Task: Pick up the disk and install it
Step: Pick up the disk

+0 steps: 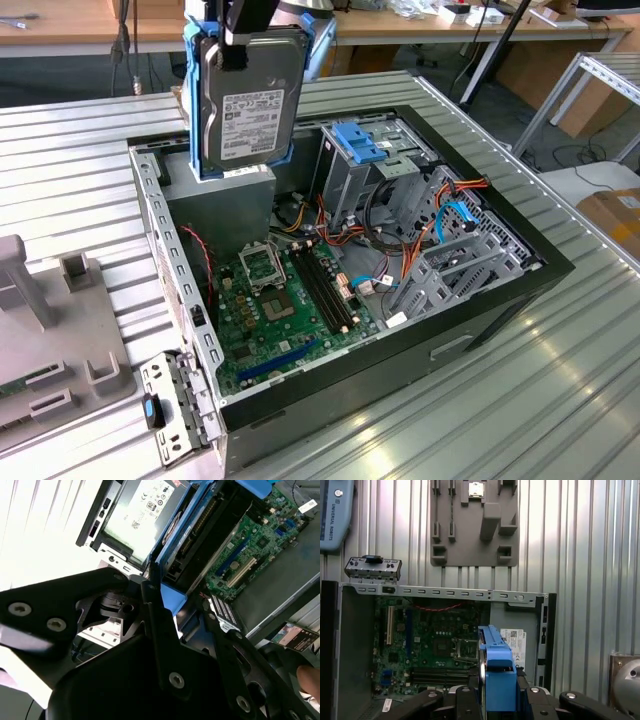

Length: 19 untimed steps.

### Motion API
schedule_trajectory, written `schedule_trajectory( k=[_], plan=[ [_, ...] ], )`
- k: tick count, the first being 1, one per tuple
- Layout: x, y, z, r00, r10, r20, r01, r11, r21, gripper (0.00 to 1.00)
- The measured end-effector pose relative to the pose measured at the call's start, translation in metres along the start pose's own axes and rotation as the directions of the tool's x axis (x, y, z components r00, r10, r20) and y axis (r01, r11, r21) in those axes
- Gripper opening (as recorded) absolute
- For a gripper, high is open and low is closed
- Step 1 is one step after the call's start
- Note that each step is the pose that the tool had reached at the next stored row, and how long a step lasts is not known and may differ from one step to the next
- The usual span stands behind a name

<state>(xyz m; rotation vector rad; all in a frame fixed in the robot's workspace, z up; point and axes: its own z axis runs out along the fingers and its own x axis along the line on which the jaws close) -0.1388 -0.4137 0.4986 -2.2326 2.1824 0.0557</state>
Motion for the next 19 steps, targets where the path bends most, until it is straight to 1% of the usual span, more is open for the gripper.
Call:
schedule_trajectory(
  k=[2,5,6,8,11,12,14,15,19],
  plan=[
    [0.0033,-0.0003,-0.0001,1.0,0.0,0.0,0.0,1.0,0.0,0.36],
    [0.0036,-0.0004,-0.0002,1.0,0.0,-0.0001,0.0,1.0,-0.0001,0.36],
    [0.0037,-0.0013,-0.0002,1.0,0.0,-0.0001,0.0,1.0,-0.0001,0.36],
    [0.0037,-0.0038,-0.0002,1.0,0.0,0.0,0.0,1.0,0.0,0.36],
    [0.0038,-0.0112,-0.0003,1.0,0.0,-0.0001,0.0,1.0,0.0,0.36],
    [0.004,-0.0148,-0.0003,1.0,0.0,0.0,0.0,1.0,0.0,0.36],
    [0.005,-0.0175,-0.0005,1.0,0.0,-0.0001,0.0,1.0,-0.0001,0.36],
    [0.0067,-0.0193,-0.0005,1.0,0.0,0.0,0.0,1.0,0.0,0.36],
    [0.0143,-0.0221,-0.0008,1.0,0.0,0.0,0.0,1.0,0.0,0.36]
  ],
)
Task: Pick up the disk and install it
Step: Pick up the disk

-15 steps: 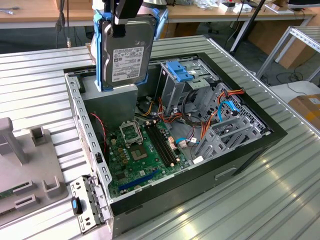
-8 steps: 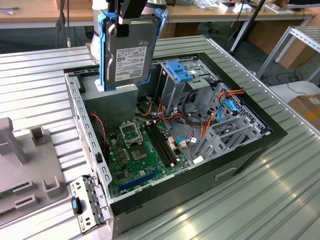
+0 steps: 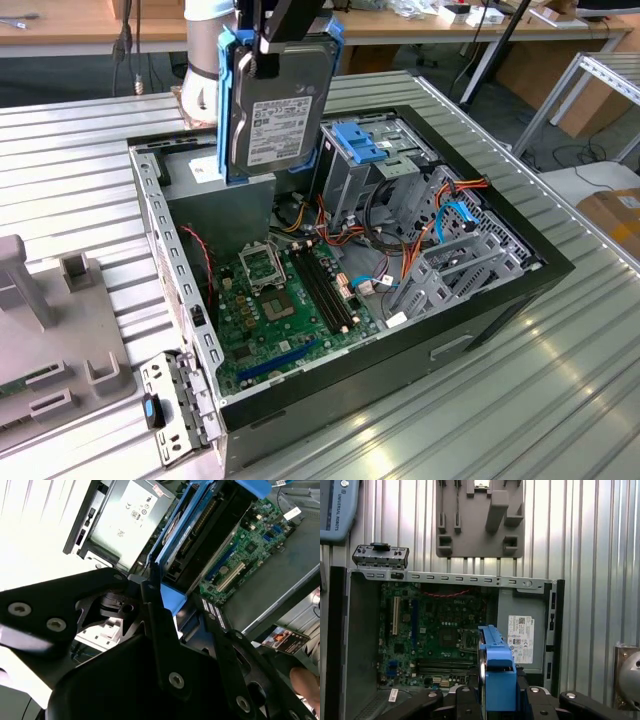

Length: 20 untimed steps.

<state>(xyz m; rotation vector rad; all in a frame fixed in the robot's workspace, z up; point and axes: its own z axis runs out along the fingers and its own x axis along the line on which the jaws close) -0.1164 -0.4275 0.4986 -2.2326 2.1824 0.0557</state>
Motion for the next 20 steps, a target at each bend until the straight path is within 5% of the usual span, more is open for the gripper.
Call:
schedule_trajectory(
  k=[5,20],
  plan=[
    [0.0123,-0.0011,-0.0005,1.0,0.0,0.0001,0.0,1.0,0.0001,0.36],
    [0.0135,-0.0011,-0.0005,1.0,0.0,0.0,0.0,1.0,0.0,0.36]
  ],
)
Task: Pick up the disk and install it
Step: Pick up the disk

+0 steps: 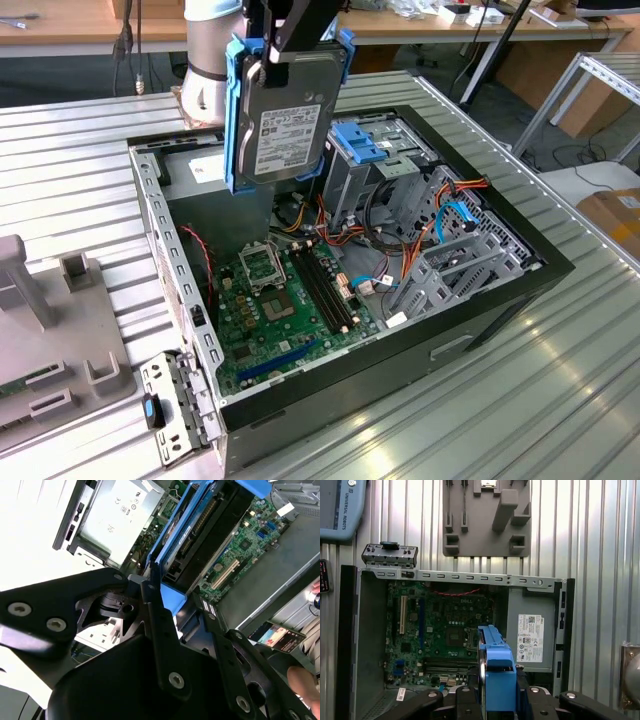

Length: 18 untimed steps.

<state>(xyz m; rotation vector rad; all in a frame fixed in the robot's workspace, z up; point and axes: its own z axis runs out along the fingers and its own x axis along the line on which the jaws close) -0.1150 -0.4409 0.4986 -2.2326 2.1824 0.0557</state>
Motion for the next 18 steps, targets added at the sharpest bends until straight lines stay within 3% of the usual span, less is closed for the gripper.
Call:
schedule_trajectory(
  k=[5,12,15,18],
  plan=[
    [0.0054,0.0001,-0.0002,1.0,0.0,0.0,0.0,1.0,0.0,0.36],
    [0.019,0.0005,-0.0007,1.0,0.0,0.0,0.0,1.0,0.0001,0.36],
    [0.0193,0.0004,-0.0007,1.0,0.0,-0.0002,0.0,1.0,0.0,0.36],
    [0.0195,-0.0044,-0.0008,1.0,0.0,-0.0002,0.0,1.0,0.0,0.36]
  ],
)
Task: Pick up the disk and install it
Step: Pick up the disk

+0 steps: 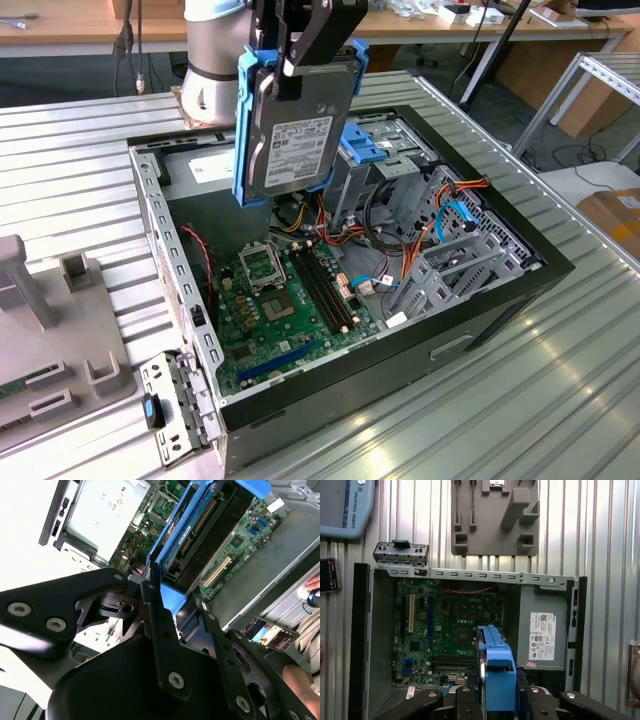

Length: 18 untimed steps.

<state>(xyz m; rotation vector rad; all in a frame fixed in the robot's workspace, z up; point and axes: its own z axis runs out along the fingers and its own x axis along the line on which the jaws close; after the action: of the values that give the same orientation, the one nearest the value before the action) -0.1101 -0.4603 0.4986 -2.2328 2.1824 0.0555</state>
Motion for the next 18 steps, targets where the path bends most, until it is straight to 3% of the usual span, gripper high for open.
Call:
schedule_trajectory(
  k=[3,10,12,16,18],
  plan=[
    [0.0025,-0.0013,-0.0001,1.0,0.0,-0.0002,0.0,1.0,0.0,0.36],
    [0.019,-0.0026,-0.0006,1.0,0.0,-0.0001,0.0,1.0,0.0,0.36],
    [0.0256,-0.0027,-0.0008,1.0,0.0,-0.0001,0.0,1.0,0.0,0.36],
    [0.0458,-0.003,-0.0014,1.0,0.0,-0.0001,0.0,1.0,0.0,0.36],
    [0.0507,-0.0028,-0.0016,1.0,0.0,-0.0001,0.0,1.0,0.0,0.36]
  ],
)
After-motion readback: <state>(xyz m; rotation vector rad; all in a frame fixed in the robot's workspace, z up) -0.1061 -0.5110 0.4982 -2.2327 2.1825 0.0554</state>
